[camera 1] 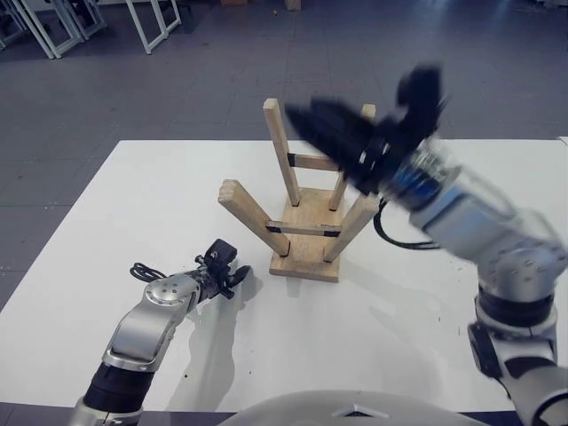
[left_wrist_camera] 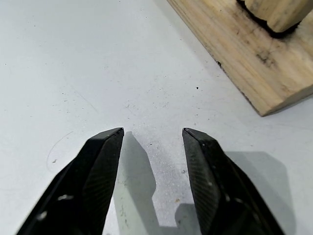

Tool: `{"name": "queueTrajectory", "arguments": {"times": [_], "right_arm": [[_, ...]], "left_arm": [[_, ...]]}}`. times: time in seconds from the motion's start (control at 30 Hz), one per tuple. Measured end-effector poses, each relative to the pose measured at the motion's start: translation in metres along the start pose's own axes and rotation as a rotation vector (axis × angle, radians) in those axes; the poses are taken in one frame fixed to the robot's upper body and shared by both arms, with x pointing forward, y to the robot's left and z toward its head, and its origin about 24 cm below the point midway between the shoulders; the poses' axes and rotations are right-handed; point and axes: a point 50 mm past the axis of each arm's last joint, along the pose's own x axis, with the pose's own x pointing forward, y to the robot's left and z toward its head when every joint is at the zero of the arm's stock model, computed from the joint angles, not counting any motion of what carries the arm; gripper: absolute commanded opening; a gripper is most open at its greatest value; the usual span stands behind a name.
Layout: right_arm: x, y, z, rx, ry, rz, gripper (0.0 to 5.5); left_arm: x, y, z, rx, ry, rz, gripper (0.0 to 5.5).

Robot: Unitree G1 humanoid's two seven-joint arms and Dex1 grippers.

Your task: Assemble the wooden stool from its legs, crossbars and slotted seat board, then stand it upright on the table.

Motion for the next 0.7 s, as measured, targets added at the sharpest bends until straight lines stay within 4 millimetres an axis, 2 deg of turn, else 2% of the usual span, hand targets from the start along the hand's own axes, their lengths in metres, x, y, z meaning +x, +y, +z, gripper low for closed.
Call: {"name": "queueTrajectory", "arguments": {"times": [0.07, 0.1, 0.13, 0.17, 0.23, 0.3, 0.37, 0.43, 0.5, 0.6, 0.67, 0.7], "right_arm": [[-0.003, -0.010, 0.014, 0.006, -0.023, -0.032, 3.04], [-0.010, -0.031, 0.023, -0.027, -0.025, -0.128, 3.04], [-0.018, -0.048, 0.024, -0.067, -0.002, -0.206, 3.04], [-0.034, -0.071, 0.017, -0.092, 0.052, -0.330, 3.04], [-0.062, -0.105, -0.011, -0.215, 0.228, -0.489, 3.04], [-0.090, -0.130, -0.040, -0.328, 0.407, -0.602, 3.04], [-0.116, -0.144, -0.068, -0.427, 0.580, -0.651, 3.04], [-0.142, -0.143, -0.109, -0.467, 0.787, -0.593, 3.04], [-0.146, -0.135, -0.127, -0.443, 0.840, -0.526, 3.04], [-0.125, -0.112, -0.144, -0.401, 0.845, -0.353, 3.04], [-0.099, -0.091, -0.161, -0.319, 0.821, -0.204, 3.04], [-0.073, -0.072, -0.171, -0.259, 0.770, -0.079, 3.04]], "left_arm": [[0.000, -0.001, -0.003, -0.006, 0.006, 0.005, 2.22], [0.000, -0.002, -0.004, -0.010, 0.006, 0.009, 2.22], [0.000, -0.002, -0.004, -0.011, 0.007, 0.010, 2.22], [-0.001, -0.001, -0.004, -0.012, 0.006, 0.012, 2.22], [-0.001, -0.001, -0.001, -0.009, -0.007, 0.014, 2.22], [-0.001, 0.000, 0.000, -0.007, -0.014, 0.017, 2.22], [-0.001, 0.000, 0.001, -0.006, -0.017, 0.013, 2.22], [-0.001, -0.001, 0.000, -0.002, -0.003, 0.001, 2.22], [-0.003, 0.001, -0.004, -0.010, 0.007, 0.007, 2.22], [-0.010, 0.009, -0.013, -0.046, 0.023, 0.031, 2.22], [-0.017, 0.024, -0.018, -0.053, 0.044, 0.085, 2.22], [-0.020, 0.036, -0.020, -0.053, 0.060, 0.122, 2.22]]}}
